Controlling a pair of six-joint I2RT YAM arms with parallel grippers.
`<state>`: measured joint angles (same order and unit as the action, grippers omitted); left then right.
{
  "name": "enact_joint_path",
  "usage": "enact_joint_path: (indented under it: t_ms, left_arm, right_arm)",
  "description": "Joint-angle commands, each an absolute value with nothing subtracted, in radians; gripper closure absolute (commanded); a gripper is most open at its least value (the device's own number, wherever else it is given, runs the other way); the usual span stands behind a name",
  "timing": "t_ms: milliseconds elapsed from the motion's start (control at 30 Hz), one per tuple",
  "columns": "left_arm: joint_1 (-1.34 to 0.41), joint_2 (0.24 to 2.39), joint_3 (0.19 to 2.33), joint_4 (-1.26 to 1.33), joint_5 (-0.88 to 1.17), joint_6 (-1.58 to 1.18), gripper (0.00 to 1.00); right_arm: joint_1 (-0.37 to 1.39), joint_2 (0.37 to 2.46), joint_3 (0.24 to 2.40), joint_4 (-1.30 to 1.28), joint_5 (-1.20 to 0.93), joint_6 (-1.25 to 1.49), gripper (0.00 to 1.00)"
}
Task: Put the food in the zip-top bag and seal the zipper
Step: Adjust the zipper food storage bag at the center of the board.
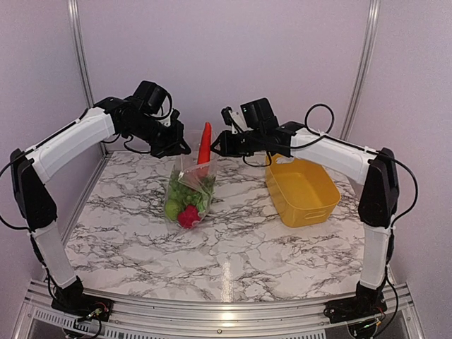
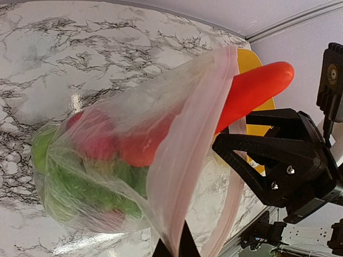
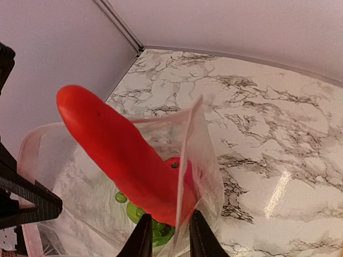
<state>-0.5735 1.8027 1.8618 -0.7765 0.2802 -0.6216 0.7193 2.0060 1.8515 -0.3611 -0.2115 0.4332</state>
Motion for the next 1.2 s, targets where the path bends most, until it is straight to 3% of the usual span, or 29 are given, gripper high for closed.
enact_joint_path:
  t_ms: [0, 33, 67, 267, 633, 933, 1100, 1167]
  left_arm:
    - [-0.567, 1.758, 1.855, -0.759, 0.294, -0.615, 1.0]
    - [-0.567, 1.76, 1.855, -0.758, 0.294, -0.615, 1.0]
    - [-0.568, 1.761, 1.856, -0.758, 0.293, -0.615, 1.0]
    - [-0.609, 1.716, 1.983, -0.715, 0.182, -0.562, 1.0]
    - [-0.584, 1.799, 1.902, -0.75, 0.258, -0.601, 1.0]
    - [-0.602, 1.764, 2.005, -0.764, 0.199, -0.575, 1.0]
    - [-0.588, 1.799, 1.948, -0.795, 0.258, -0.565, 1.0]
    - [-0.592, 1.823, 1.923, -0.801, 0.34, -0.582, 1.0]
  right_arm:
    - [0.717, 2.016, 1.934, -0.422, -0.229, 0.441, 0.89]
    - [0.716, 2.02, 1.948, -0.433, -0.227, 0.439, 0.99]
    - [0.717, 2.02, 1.972, -0.444, -0.225, 0.439, 1.0]
    - [0.756, 1.963, 2.19, -0.458, -0.156, 0.387, 1.0]
    - [0.699, 1.904, 1.876, -0.369, -0.222, 0.451, 1.0]
    - [0.673, 1.892, 1.917, -0.378, -0.284, 0.496, 1.0]
    - [0.662, 1.904, 1.927, -0.4, -0.316, 0.504, 1.0]
    - [0.653, 1.917, 1.948, -0.427, -0.365, 0.505, 0.91]
